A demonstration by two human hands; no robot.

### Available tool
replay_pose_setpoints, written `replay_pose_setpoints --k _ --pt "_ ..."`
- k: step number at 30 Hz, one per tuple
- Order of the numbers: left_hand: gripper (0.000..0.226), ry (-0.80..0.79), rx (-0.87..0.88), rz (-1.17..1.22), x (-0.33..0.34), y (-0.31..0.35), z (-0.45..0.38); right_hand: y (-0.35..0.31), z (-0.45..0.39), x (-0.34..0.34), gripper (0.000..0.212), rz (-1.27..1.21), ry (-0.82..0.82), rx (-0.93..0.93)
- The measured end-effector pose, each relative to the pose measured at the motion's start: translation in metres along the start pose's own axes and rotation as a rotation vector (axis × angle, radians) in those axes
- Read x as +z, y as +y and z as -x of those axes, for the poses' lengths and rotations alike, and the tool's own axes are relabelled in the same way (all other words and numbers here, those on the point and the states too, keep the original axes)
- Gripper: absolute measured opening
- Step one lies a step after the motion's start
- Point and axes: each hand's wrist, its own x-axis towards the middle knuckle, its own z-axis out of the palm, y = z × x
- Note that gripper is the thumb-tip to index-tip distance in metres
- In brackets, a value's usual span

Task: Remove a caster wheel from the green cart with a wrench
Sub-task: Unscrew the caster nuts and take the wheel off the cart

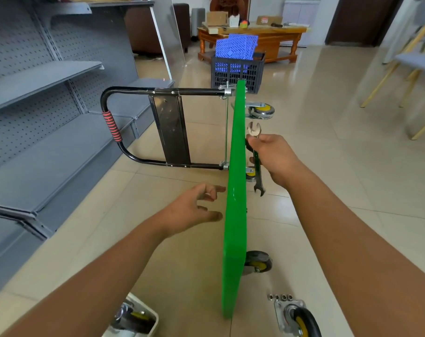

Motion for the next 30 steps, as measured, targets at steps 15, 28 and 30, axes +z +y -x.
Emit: replay_pose_setpoints --k 15,28,30 --pt "0.015 0.391 -0.028 -0.037 -0.127 -0.009 0.082 -0.129 0.012 0.166 0.024 0.485 -0.342 -0.358" --pt "0.013 0.450 -0.479 -0.158 -0.095 -0.237 0.191 0.096 0.100 0.367 0.009 0.698 -0.777 -0.092" --pt "0.024 0.341 -0.579 -0.271 -0.073 -0.276 0.198 0.138 0.114 0.378 0.013 0.764 -0.856 -0.062"
